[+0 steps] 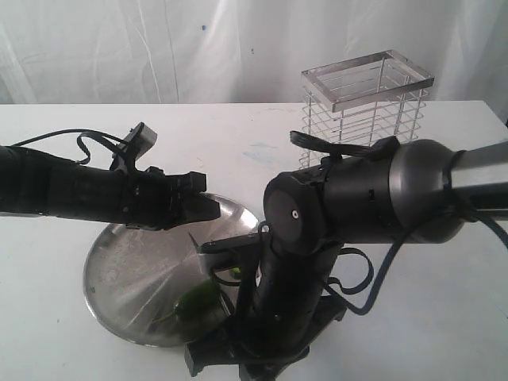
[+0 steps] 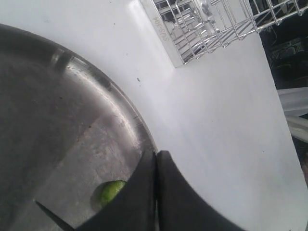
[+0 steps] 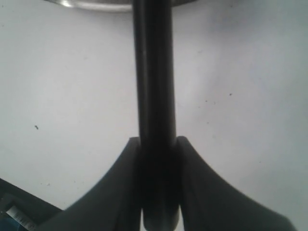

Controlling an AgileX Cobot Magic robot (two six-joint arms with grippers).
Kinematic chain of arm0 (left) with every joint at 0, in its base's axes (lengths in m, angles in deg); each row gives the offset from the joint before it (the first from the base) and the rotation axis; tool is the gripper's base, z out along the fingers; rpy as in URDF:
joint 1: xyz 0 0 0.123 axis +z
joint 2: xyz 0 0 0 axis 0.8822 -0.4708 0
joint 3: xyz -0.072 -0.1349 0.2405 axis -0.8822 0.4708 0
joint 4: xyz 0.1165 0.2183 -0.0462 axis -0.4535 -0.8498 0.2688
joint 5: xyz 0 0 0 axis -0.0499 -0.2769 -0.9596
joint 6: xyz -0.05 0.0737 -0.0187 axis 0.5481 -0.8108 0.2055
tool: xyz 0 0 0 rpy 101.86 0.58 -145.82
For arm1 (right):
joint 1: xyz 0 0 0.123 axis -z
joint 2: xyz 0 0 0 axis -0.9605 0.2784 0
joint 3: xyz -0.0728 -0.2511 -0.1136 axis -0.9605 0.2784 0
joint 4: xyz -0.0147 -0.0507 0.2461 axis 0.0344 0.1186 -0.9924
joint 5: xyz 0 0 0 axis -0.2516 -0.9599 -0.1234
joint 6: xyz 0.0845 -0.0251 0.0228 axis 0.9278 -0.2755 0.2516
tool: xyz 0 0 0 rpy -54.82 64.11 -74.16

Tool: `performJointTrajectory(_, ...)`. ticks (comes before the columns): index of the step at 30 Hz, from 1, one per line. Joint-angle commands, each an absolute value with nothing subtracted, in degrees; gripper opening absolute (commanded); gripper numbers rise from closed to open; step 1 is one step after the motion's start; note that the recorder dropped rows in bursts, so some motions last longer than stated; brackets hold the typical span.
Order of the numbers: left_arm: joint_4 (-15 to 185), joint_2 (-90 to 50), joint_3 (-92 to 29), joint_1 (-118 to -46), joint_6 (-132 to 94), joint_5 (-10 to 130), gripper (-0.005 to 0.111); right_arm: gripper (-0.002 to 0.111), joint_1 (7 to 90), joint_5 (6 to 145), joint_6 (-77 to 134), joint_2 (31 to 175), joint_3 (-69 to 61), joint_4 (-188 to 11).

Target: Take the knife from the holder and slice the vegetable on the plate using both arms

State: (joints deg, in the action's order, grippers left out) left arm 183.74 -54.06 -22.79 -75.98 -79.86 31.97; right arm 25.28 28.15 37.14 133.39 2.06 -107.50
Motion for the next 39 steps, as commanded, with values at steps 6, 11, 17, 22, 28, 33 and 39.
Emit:
performJointTrajectory(6, 184.87, -53.57, -22.91, -75.75, -80.31, 30.23, 0.0, 0.0, 25.32, 26.99, 37.3, 135.54, 2.22, -107.12)
performJointTrajectory(11, 184.09, -53.57, -22.91, -75.75, -81.57, 30.89, 0.0, 0.0, 25.19, 27.85, 36.94, 135.71, 2.22, -107.82)
performJointTrajectory(17, 183.99, -53.57, -22.8, -75.75, -81.57, 31.78, 0.0, 0.0, 25.19, 27.85, 36.68, 135.71, 2.22, -108.32)
performJointTrajectory(22, 183.99, -53.57, -22.8, -75.75, -81.57, 31.78, 0.0, 0.0, 25.19, 27.85, 36.5, 135.71, 2.22, -108.3)
performJointTrajectory(28, 183.99, -53.57, -22.8, -75.75, -81.57, 31.78, 0.0, 0.0, 25.19, 28.2, 35.15, 135.71, 2.22, -108.56)
performJointTrajectory(33, 183.99, -53.57, -22.8, -75.75, -81.57, 32.41, 0.0, 0.0, 25.19, 28.35, 35.13, 135.71, 2.22, -108.66)
performJointTrajectory(39, 183.99, -53.57, -22.8, -75.75, -81.57, 33.59, 0.0, 0.0, 25.19, 28.47, 34.58, 135.71, 2.22, -108.66)
